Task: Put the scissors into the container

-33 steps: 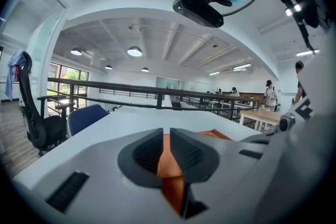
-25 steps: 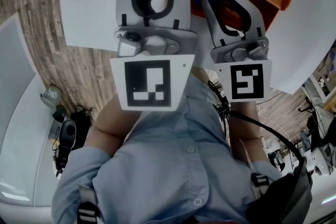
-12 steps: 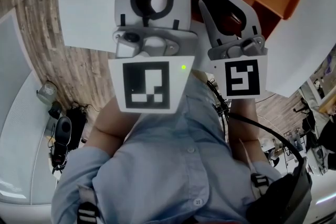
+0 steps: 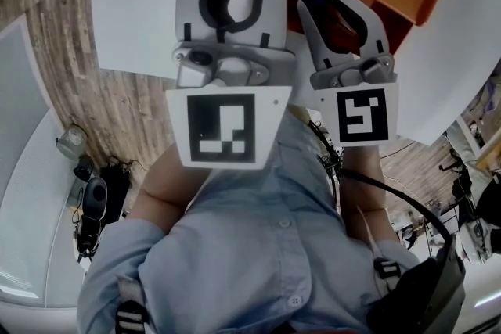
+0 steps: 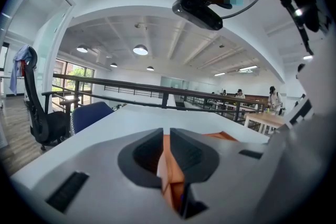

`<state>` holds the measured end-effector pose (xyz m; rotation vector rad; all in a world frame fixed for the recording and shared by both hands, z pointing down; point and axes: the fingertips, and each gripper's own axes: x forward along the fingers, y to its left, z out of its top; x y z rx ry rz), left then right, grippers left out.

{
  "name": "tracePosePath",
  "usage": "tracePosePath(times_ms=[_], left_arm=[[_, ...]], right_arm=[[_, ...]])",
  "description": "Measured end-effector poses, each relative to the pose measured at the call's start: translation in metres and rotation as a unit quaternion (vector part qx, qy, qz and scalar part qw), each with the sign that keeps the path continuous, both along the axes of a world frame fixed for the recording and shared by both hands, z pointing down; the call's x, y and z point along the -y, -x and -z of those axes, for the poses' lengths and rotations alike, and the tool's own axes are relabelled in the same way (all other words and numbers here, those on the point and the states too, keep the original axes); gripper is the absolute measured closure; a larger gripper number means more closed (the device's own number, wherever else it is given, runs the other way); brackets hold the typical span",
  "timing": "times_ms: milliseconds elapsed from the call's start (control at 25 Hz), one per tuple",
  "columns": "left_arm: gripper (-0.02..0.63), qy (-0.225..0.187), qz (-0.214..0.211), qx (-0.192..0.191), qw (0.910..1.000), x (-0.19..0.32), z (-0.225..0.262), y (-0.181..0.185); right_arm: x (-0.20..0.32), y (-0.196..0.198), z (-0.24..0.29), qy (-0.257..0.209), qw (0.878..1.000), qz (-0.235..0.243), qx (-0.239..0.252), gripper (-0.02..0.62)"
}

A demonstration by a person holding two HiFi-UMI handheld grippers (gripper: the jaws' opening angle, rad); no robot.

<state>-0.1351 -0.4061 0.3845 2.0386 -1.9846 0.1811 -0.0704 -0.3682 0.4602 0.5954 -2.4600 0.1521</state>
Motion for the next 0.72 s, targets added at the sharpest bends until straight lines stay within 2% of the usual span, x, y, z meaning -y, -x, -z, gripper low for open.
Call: tracePosePath(times_ms=[160,280,520,720], left_arm=[[0.561,-0.014,-0.006,0.008,0.9999,-0.004,0.013,-0.002],[0.561,-0.03,-0.014,0.016,0.9993,-0.015,0.032,-0.02],[0.561,-0.072,-0.038,0.032,0.9962,-0.049,0.075,-0.06],[0.561,-0.126,-0.058,0.048,0.9891,-0.084,0.126,-0.087]], right_arm=[[0.004,-0.001,0.019,0.004,0.999,-0.031,0.044,0.5],[0.002,-0.02,0.045,-0.003,0.995,-0.059,0.085,0.509],[-0.014,-0.062,0.104,-0.051,0.979,-0.119,0.16,0.552],[-0.042,-0.083,0.169,-0.121,0.961,-0.138,0.206,0.58]])
